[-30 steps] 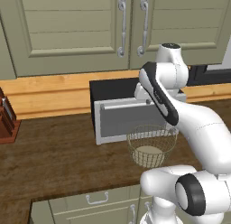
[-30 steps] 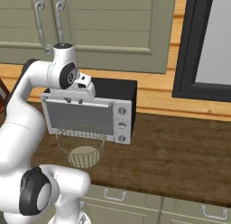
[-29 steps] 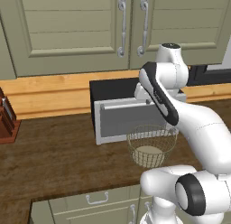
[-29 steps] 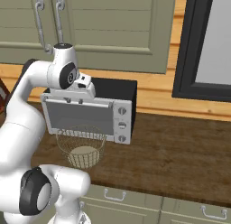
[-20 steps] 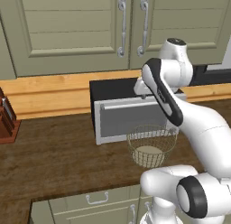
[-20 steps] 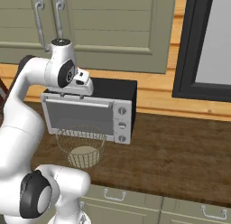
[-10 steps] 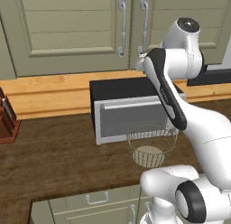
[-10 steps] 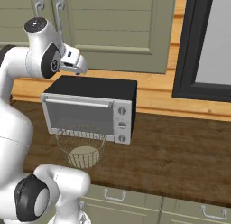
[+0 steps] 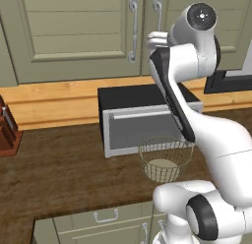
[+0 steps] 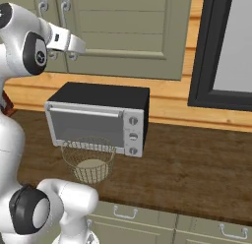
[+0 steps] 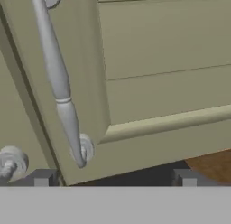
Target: Open the cabinet, pick up the bread from the cabinet and place it in the basket. Then move the basket to the dining counter.
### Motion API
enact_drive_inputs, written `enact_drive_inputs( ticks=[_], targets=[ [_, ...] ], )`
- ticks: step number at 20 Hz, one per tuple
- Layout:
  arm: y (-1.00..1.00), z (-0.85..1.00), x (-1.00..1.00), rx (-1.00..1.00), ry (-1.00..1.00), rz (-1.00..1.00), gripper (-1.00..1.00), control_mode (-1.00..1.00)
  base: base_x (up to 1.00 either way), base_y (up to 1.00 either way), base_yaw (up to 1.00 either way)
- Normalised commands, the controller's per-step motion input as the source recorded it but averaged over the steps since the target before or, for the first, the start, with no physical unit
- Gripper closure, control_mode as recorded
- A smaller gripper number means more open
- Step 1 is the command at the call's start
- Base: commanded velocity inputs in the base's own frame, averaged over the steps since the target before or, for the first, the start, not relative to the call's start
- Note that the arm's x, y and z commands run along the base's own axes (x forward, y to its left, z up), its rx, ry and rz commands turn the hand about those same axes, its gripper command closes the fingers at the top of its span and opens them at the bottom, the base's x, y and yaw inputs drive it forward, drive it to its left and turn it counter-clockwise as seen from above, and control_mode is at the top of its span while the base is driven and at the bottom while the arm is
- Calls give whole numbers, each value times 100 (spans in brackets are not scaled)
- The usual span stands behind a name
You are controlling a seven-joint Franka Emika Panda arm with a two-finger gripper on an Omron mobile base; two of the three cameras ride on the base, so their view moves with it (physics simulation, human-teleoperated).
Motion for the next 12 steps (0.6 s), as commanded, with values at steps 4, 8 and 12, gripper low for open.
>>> enact_drive_inputs(
  ticks=[4, 8, 12],
  targets=[
    [40, 56, 23, -6, -1, 3, -100, -100, 0, 0, 0],
    [47, 12, 29, -12, 3, 8, -100, -100, 0, 0, 0],
    [-2, 0, 34, 0, 2, 0, -100, -100, 0, 0, 0]
  ],
)
